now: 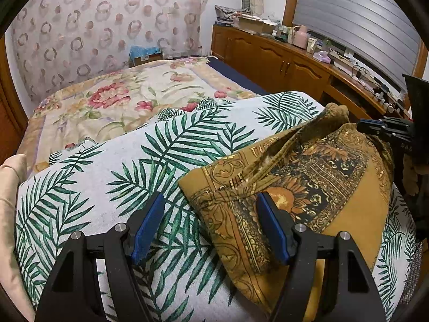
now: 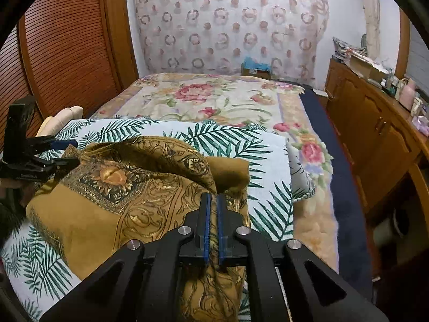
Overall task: Fold small clothes
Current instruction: 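Grasp the folded shirt's edge with the right tool, then grasp the shirt with the left tool while the right tool holds it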
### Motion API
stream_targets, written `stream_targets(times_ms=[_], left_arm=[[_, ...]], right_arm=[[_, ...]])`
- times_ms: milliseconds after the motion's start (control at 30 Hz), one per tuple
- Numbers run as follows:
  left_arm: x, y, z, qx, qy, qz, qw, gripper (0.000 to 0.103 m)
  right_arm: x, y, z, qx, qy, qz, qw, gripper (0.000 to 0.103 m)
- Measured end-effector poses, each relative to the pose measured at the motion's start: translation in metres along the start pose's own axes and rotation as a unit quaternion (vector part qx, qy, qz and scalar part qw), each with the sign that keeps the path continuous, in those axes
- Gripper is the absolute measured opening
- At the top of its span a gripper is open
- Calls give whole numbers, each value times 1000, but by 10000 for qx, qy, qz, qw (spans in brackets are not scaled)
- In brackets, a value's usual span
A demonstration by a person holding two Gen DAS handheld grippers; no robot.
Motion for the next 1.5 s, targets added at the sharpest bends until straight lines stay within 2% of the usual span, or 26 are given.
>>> stream_targets(times_ms=[67,133,167,200,233,333,500,667,800,833,867,933,1000,1033,1133,1233,1500], left_arm=[[0,0,-2,17,4,11,10000,72],[1,0,-4,38,7,-2,10000,72],[1,1,-5,49,10,-7,10000,72],[1,1,-5,67,16,-14,10000,72],[1,3,-6,78,19,-15,10000,72],[1,5,-9,122,51,1,9999,72],[0,4,-12,135,132,64,9998,71],[-5,4,-12,137,257,28,9996,62],[-10,4,-12,128,414,47,9990,47],[-11,4,-11,123,450,42,9989,39],[-13,4,-11,136,510,57,9986,34],[-17,3,-11,153,611,81,9980,23],[-22,2,-9,129,598,-15,9981,16],[-23,2,-9,107,589,-53,9982,13],[-27,-1,-4,33,547,-119,9984,10],[-30,-10,8,-146,567,-92,9982,9],[-34,-36,50,-713,539,-84,9960,9]], right_arm=[[0,1,-2,23,8,-15,10000,18],[-2,5,-7,76,16,-59,10000,40],[-3,6,-8,82,12,-97,9999,47],[-3,7,-9,86,1,-135,9999,60],[-5,8,-12,100,-2,-173,9998,67],[-3,14,-19,225,-80,-279,9993,70],[-2,22,-30,484,-236,-424,9976,70],[-4,22,-35,516,-406,-521,9965,70],[-1,22,-40,500,-498,-482,9963,70],[0,22,-41,495,-496,-449,9965,69],[1,23,-41,485,-485,-407,9968,67],[3,24,-40,462,-516,-350,9970,53],[5,25,-38,450,-561,-330,9969,47],[6,25,-36,443,-567,-318,9969,39],[10,26,-33,389,-671,-332,9964,25],[14,23,-26,265,-629,-343,9971,20],[26,-8,13,-442,-467,-191,9978,18]])
Point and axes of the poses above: each gripper's, at about its wrist camera, not at the fingertips, and z roughly against the way its jaws point, x to its left, y to its underside, the point moved 10 cm from there along -z, roughly the way its jaws point, and after that the axes turned 15 degrees about -x, right-handed, at the moved point
